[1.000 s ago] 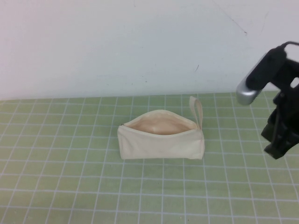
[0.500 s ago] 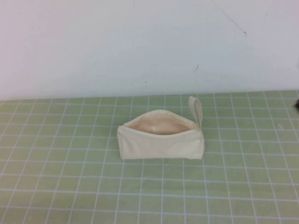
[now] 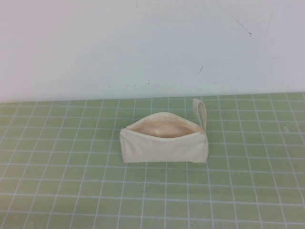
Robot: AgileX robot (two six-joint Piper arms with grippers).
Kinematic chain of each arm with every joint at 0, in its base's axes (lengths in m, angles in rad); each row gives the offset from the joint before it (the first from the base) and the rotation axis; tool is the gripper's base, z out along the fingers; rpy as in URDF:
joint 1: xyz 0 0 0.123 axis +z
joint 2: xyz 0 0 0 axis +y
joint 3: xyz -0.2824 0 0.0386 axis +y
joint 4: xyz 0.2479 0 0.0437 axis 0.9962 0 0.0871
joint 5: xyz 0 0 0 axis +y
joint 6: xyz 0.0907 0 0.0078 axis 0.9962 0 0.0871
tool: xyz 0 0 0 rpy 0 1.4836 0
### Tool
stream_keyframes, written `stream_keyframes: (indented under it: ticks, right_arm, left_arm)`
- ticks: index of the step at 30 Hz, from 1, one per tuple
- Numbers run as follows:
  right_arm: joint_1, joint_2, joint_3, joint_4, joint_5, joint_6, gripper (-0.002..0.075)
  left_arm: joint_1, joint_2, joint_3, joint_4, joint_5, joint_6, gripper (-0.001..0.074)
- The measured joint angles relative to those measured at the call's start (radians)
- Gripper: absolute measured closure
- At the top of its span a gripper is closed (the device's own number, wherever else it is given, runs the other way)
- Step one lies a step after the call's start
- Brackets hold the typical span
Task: Put eraser into pencil case
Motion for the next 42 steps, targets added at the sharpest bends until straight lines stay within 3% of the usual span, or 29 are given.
stream_keyframes:
  ticks: [7, 14, 20, 28, 35, 42]
  right_arm:
    - [-0.146, -0.227, 0.409, 0.0, -0.236, -0.005, 0.0725]
    - [-0.263, -0.358, 0.693, 0.0, -0.282, 0.001, 0.0725]
    - [-0.325, -0.358, 0.706, 0.002, -0.233, 0.012, 0.0725]
    - [-0.327, -0.358, 0.706, 0.002, -0.231, 0.03, 0.0726]
    - [-0.327, -0.358, 0.706, -0.102, -0.238, 0.302, 0.0726]
    - [-0.327, -0.358, 0.706, -0.146, -0.239, 0.401, 0.0726]
  left_arm:
    - [0.0, 0.0, 0.0, 0.0, 0.0, 0.0, 0.0736]
    - [0.0, 0.0, 0.0, 0.0, 0.0, 0.0, 0.0736]
    - [0.0, 0.0, 0.0, 0.0, 0.0, 0.0, 0.0736]
    - [0.0, 0.0, 0.0, 0.0, 0.0, 0.0, 0.0736]
    - [0.0, 0.0, 0.0, 0.0, 0.0, 0.0, 0.0736]
    - [0.0, 0.0, 0.0, 0.0, 0.0, 0.0, 0.0736]
